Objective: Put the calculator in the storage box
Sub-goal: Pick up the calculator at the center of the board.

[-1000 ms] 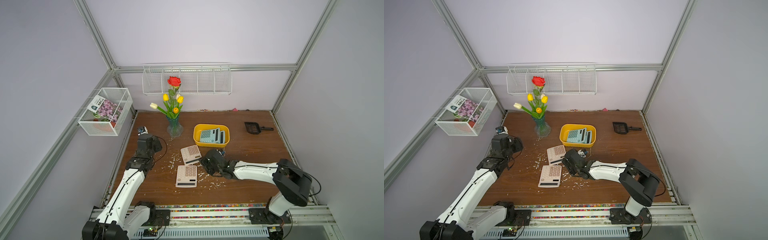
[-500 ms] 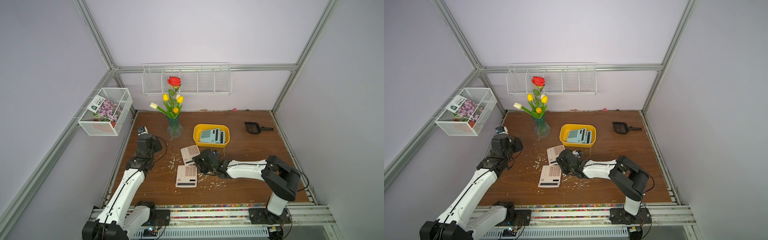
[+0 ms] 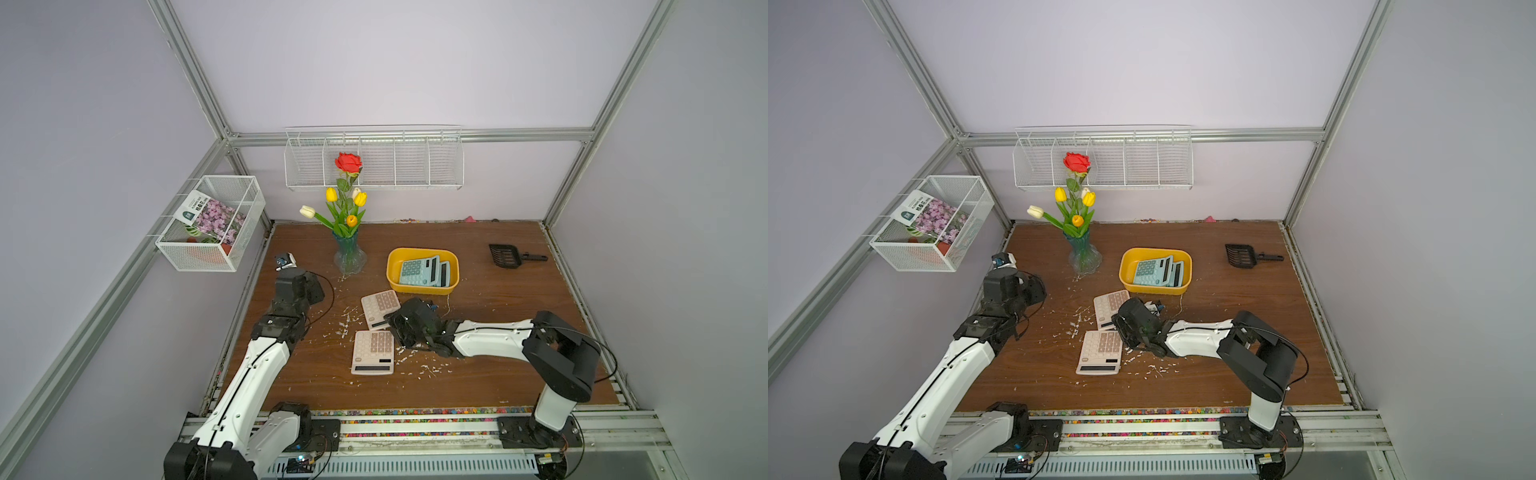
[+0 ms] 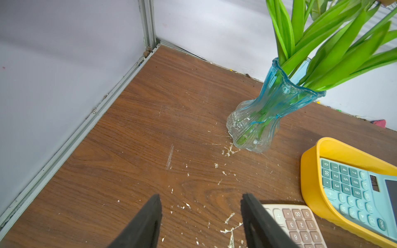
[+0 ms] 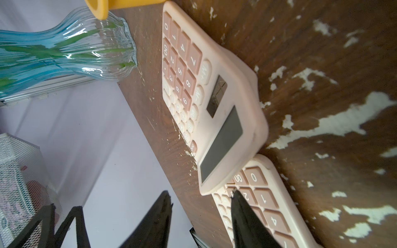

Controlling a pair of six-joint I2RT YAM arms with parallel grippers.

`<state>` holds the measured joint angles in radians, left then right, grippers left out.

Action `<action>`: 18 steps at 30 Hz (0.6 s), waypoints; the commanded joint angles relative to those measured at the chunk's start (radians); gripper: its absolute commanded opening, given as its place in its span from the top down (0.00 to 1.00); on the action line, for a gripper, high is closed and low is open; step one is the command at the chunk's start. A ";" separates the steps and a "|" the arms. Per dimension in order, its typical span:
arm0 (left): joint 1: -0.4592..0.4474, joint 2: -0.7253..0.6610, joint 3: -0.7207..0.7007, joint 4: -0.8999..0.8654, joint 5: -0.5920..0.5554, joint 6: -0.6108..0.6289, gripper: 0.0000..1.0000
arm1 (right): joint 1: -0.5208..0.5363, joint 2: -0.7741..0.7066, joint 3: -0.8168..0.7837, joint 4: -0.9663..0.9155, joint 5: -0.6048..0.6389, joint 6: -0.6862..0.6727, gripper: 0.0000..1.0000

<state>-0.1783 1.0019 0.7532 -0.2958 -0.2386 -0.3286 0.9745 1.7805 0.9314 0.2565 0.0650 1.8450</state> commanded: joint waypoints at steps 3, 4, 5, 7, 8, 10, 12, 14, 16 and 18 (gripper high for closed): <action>-0.009 -0.001 0.020 -0.016 -0.004 0.000 0.37 | -0.004 0.057 -0.014 0.056 -0.019 0.034 0.54; -0.008 0.001 0.018 -0.017 -0.005 0.001 0.37 | -0.006 0.061 -0.013 0.058 -0.019 0.037 0.55; -0.009 0.001 0.018 -0.017 -0.004 0.000 0.37 | -0.005 0.064 -0.013 0.060 -0.019 0.039 0.55; -0.008 0.001 0.018 -0.017 -0.007 0.000 0.37 | -0.007 0.069 -0.013 0.068 -0.017 0.044 0.56; -0.009 0.001 0.017 -0.017 -0.008 0.000 0.37 | -0.005 0.072 -0.014 0.073 -0.016 0.046 0.57; -0.009 0.002 0.018 -0.017 -0.008 0.000 0.37 | -0.007 0.078 -0.017 0.087 -0.010 0.053 0.58; -0.009 0.002 0.018 -0.016 -0.008 0.001 0.37 | -0.008 0.082 -0.019 0.095 -0.005 0.056 0.59; -0.009 0.000 0.018 -0.016 -0.008 0.002 0.37 | -0.011 0.090 -0.019 0.103 -0.001 0.056 0.59; -0.008 0.001 0.020 -0.016 -0.008 0.001 0.37 | -0.014 0.100 -0.016 0.107 -0.002 0.056 0.60; -0.009 0.001 0.019 -0.016 -0.009 0.003 0.37 | -0.014 0.108 -0.011 0.109 -0.001 0.060 0.61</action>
<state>-0.1837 1.0023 0.7532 -0.2981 -0.2390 -0.3286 0.9680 1.8576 0.9302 0.3405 0.0517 1.8927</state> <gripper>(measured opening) 0.631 0.399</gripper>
